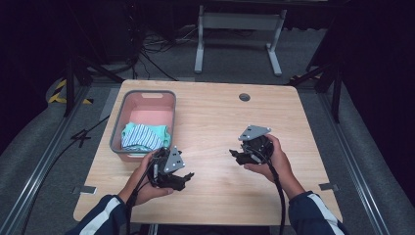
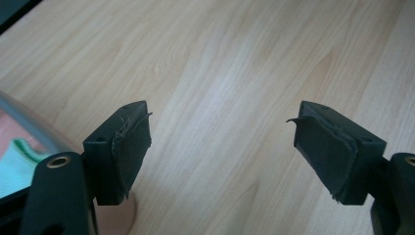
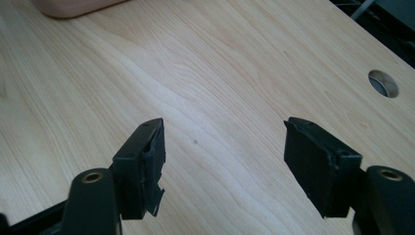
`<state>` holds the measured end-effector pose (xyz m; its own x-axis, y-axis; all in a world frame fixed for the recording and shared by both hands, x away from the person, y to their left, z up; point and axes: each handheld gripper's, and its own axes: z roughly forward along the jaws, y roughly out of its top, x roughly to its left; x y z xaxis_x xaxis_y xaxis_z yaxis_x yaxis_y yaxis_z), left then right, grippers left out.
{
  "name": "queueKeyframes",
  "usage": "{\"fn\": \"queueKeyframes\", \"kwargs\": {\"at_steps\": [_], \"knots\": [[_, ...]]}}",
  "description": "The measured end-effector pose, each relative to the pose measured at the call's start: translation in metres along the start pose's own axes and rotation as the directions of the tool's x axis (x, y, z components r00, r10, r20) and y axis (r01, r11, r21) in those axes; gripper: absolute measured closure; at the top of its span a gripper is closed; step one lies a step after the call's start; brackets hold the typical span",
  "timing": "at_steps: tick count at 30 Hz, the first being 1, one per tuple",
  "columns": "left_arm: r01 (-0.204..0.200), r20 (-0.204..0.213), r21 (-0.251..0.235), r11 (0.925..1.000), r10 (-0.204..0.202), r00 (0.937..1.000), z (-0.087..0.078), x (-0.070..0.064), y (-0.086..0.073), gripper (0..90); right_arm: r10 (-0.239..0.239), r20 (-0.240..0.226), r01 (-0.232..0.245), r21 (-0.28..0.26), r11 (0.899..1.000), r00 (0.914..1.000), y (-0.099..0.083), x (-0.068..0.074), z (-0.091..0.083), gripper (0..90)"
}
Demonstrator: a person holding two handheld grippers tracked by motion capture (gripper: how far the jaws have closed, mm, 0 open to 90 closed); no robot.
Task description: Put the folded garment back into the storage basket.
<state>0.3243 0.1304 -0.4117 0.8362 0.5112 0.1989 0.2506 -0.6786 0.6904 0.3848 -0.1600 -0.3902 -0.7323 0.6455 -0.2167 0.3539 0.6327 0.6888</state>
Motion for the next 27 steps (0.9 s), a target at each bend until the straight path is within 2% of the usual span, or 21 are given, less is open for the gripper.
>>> {"fn": "queueKeyframes", "kwargs": {"at_steps": [3,9,14,15,20,21,22,24,26,27], "knots": [[-0.01,0.01,0.021,0.9997,0.009,0.9999,0.005,-0.004,-0.002,21.3,-0.003,0.002,0.003,-0.001,1.0,1.0,-0.007,-0.001,-0.002,32.1],[-0.054,0.031,0.062,0.9966,0.052,0.9982,0.016,-0.013,-0.007,21.6,-0.016,0.019,0.016,-0.002,1.0,0.9997,-0.029,-0.002,-0.008,30.9],[-0.066,0.048,0.068,0.9955,0.063,0.9968,0.019,-0.016,-0.012,20.7,-0.009,0.031,0.008,0.02,1.0,0.9995,-0.046,-0.001,-0.011,30.5],[-0.059,0.056,0.075,0.9954,0.055,0.9969,0.021,-0.017,-0.015,20.7,-0.01,0.032,0.008,0.041,0.999,0.9994,-0.055,0.0,-0.012,30.2],[-0.047,0.067,0.1,0.9939,0.041,0.9969,0.027,-0.015,-0.022,19.8,0.0,0.033,-0.002,0.049,0.999,0.9995,-0.072,0.001,-0.014,29.8],[-0.042,0.071,0.103,0.9938,0.034,0.9969,0.029,-0.013,-0.025,19.6,0.012,0.028,-0.013,0.051,0.999,0.9996,-0.083,0.0,-0.015,29.5],[-0.03,0.08,0.104,0.9942,0.021,0.9966,0.03,-0.012,-0.028,19.5,0.011,0.023,-0.012,0.053,0.999,0.9997,-0.086,0.0,-0.015,29.3],[-0.029,0.083,0.105,0.994,0.02,0.9963,0.031,-0.011,-0.03,19.5,0.013,0.028,-0.014,0.053,0.998,0.9995,-0.093,-0.001,-0.016,28.9],[-0.021,0.083,0.124,0.9921,0.011,0.9965,0.033,-0.01,-0.033,19.5,0.037,0.023,-0.038,0.04,0.998,0.9991,-0.102,-0.004,-0.018,29.0],[-0.004,0.088,0.119,0.9929,-0.006,0.9961,0.035,-0.009,-0.036,19.9,0.046,0.023,-0.047,0.03,0.998,0.9987,-0.106,-0.005,-0.019,29.4]]}}
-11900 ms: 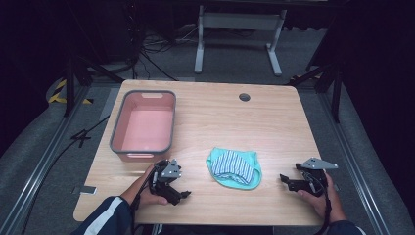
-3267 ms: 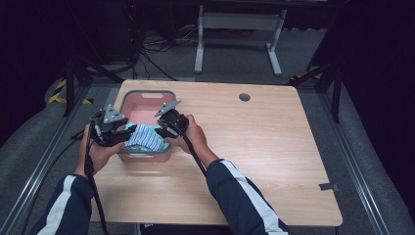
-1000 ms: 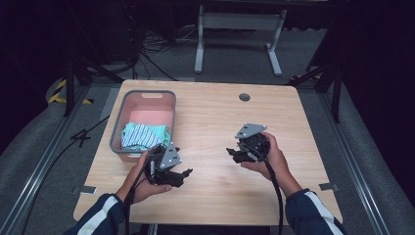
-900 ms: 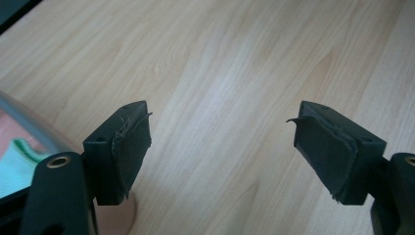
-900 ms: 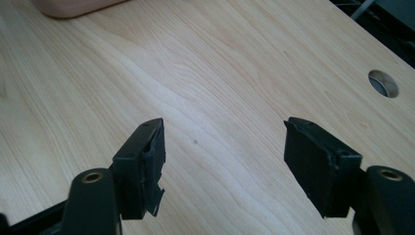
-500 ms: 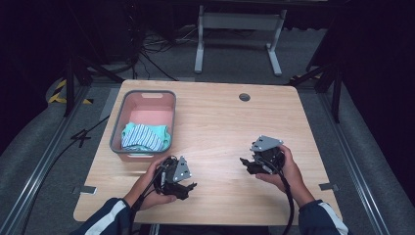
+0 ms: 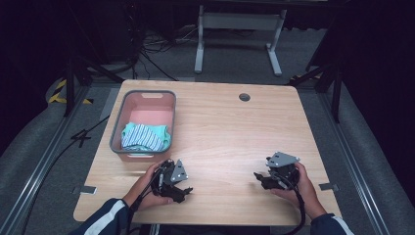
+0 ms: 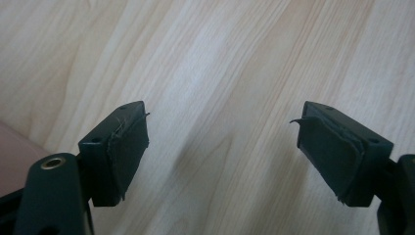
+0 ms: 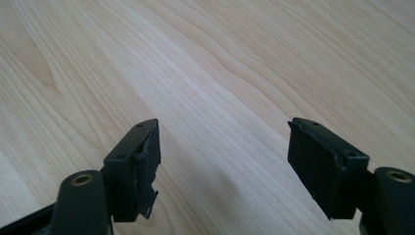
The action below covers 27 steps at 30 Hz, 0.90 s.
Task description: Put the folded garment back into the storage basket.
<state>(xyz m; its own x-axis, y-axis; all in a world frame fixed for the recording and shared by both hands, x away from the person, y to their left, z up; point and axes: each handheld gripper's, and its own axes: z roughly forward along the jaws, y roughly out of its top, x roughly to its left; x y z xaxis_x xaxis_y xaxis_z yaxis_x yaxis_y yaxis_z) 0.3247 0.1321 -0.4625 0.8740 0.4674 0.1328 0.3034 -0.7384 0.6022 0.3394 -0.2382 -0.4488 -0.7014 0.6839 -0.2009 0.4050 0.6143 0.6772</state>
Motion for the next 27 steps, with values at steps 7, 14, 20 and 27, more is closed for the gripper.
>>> {"fn": "queueKeyframes", "kwargs": {"at_steps": [7,14,20,27], "knots": [[0.04,0.049,-0.028,0.9988,-0.039,0.998,0.006,0.001,-0.01,17.4,0.096,-0.002,-0.096,-0.02,0.995,0.9954,-0.042,-0.009,-0.01,28.2],[0.115,0.106,-0.098,0.9886,-0.104,0.9889,0.012,0.002,-0.019,14.5,0.177,-0.015,-0.177,-0.037,0.983,0.9841,-0.068,-0.021,-0.013,23.3],[0.108,0.115,-0.092,0.9899,-0.097,0.9886,0.014,0.004,-0.017,12.3,0.254,-0.033,-0.256,-0.041,0.966,0.9665,-0.074,-0.027,-0.01,16.3],[0.1,0.114,-0.081,0.9917,-0.09,0.9894,0.016,0.006,-0.015,7.8,0.27,-0.025,-0.271,-0.041,0.962,0.9626,-0.073,-0.026,-0.009,16.3]]}}
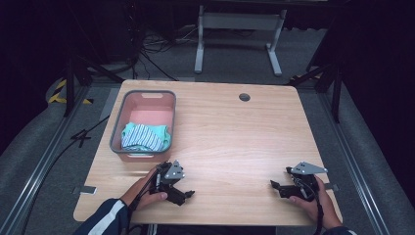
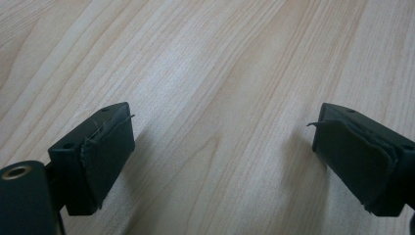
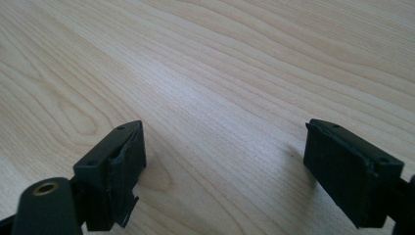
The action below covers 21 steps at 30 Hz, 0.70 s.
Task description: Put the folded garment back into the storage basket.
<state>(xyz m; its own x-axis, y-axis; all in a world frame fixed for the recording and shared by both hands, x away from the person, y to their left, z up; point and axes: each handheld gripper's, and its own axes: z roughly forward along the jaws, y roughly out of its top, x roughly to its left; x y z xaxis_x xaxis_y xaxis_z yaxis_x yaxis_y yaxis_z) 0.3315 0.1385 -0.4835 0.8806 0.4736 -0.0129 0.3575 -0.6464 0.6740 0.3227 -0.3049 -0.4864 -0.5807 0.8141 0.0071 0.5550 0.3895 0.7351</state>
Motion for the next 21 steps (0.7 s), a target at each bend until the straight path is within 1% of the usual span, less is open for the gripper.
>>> {"fn": "queueKeyframes", "kwargs": {"at_steps": [2,4,7,13,15,21], "knots": [[0.0,-0.002,0.001,1.0,0.0,1.0,0.0001,0.0002,0.0002,7.4,0.015,0.018,-0.015,0.0,1.0,0.9997,0.0013,0.0002,0.0013,16.6],[0.0,0.001,-0.001,1.0,0.0,1.0,0.0005,0.0004,0.0003,7.1,0.021,0.024,-0.021,-0.001,1.0,0.9995,0.0022,0.001,0.0024,16.6],[-0.004,0.002,0.004,1.0,0.004,1.0,0.0006,0.0012,0.0007,6.1,0.02,0.022,-0.02,-0.001,1.0,0.9996,0.0025,0.0003,0.0028,16.6],[0.006,0.0,0.011,0.9999,-0.006,1.0,0.0035,0.0017,0.0027,2.4,0.023,0.028,-0.023,-0.002,1.0,0.9993,0.0017,0.0011,0.0016,18.0],[0.008,0.006,0.013,0.9999,-0.009,0.9999,0.0047,0.0016,0.0034,0.9,0.02,0.026,-0.02,-0.003,1.0,0.9995,0.0015,0.0008,0.0017,18.1],[0.007,0.004,0.018,0.9998,-0.007,1.0,0.005,0.0023,0.0039,0.0,0.023,0.024,-0.023,-0.003,1.0,0.9995,0.0016,0.0006,0.0017,17.8]]}}
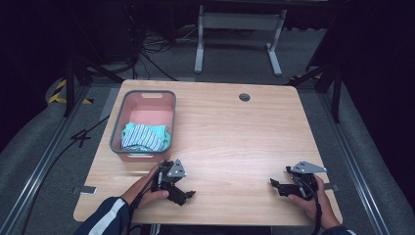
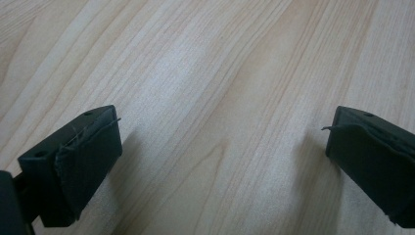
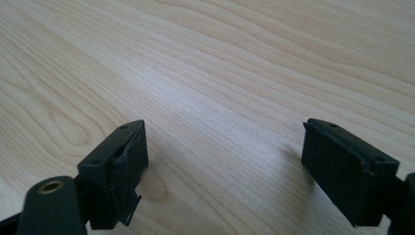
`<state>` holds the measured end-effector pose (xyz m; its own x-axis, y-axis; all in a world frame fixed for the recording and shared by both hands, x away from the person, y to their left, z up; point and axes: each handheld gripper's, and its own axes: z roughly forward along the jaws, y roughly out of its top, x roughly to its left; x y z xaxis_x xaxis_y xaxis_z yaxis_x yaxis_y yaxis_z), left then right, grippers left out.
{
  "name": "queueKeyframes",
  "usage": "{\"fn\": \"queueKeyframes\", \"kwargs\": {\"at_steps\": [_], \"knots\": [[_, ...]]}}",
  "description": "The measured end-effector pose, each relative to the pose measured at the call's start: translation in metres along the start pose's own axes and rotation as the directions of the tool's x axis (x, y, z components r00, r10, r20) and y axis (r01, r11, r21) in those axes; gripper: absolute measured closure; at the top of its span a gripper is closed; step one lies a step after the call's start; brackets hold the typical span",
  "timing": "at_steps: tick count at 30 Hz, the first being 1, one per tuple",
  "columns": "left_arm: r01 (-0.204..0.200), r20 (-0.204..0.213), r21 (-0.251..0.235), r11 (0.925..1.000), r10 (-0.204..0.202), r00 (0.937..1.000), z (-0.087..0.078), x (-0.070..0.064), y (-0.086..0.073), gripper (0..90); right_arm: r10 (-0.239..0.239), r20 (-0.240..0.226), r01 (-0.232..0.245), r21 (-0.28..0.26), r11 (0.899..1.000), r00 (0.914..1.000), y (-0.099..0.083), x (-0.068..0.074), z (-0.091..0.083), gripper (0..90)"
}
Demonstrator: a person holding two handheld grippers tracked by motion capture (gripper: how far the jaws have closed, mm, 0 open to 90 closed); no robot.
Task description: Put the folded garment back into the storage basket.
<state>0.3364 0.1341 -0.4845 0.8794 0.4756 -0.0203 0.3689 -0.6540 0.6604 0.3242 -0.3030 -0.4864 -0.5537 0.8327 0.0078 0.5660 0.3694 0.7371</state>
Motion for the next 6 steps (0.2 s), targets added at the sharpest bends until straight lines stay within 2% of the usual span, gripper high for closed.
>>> {"fn": "queueKeyframes", "kwargs": {"at_steps": [6], "knots": [[-0.002,-0.005,0.002,1.0,0.002,1.0,0.0002,0.0003,0.0004,0.0,0.002,0.005,-0.002,0.003,1.0,1.0,-0.0001,-0.0002,0.0,16.8]]}}
